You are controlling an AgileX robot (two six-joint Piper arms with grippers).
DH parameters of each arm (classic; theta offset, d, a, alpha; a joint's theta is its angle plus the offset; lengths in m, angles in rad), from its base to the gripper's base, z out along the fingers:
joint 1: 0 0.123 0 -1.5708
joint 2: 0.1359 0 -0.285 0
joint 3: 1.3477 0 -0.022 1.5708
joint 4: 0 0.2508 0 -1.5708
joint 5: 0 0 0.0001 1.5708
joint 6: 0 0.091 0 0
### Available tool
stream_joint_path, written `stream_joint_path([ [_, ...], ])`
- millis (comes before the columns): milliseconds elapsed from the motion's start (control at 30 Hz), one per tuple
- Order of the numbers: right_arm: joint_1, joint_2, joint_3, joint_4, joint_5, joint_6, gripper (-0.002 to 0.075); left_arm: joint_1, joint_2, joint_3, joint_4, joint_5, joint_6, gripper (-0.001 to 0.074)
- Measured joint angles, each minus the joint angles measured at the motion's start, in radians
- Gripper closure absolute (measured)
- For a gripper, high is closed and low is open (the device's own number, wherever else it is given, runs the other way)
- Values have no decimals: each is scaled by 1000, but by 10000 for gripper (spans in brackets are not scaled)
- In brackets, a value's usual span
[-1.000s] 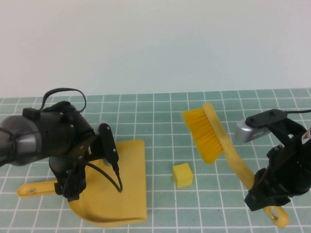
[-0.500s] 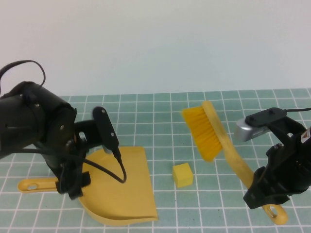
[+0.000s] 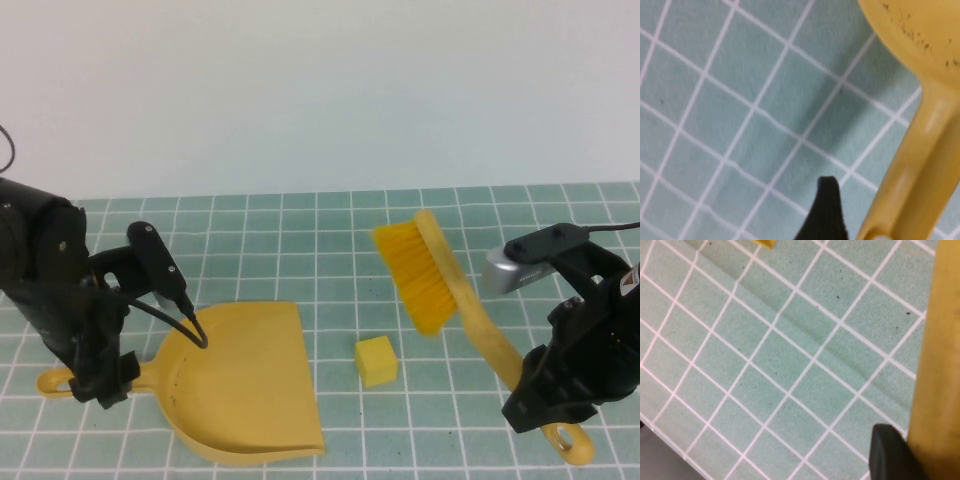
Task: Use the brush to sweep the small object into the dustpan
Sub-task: Pick up the dustpan from the table, then sweep the small ball
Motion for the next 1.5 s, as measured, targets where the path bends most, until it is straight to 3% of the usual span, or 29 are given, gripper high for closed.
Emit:
stream_joint_path([
  [167, 0, 0, 0, 0, -6, -6, 557, -2, 12, 0, -84, -4, 145, 157],
  [500, 0, 0, 0, 0, -17, -7, 557, -2, 72, 0, 5, -12, 122, 167],
  [567, 0, 0, 0, -3, -27, -5, 557, -2, 79, 0, 5, -20, 122, 220],
  [733, 0, 0, 0, -52, -57, 51, 557, -2, 102, 0, 5, 5, 175, 498],
  [1033, 0, 0, 0, -121, -59, 116, 557, -2, 109, 0, 14, 6, 210, 727],
  [1200, 0, 9, 0, -147, -55, 151, 557, -59, 98, 0, 53, 11, 210, 735],
  [1500, 0, 149, 0, -338, 45, 299, 557, -210, 93, 0, 225, 26, 94, 735],
])
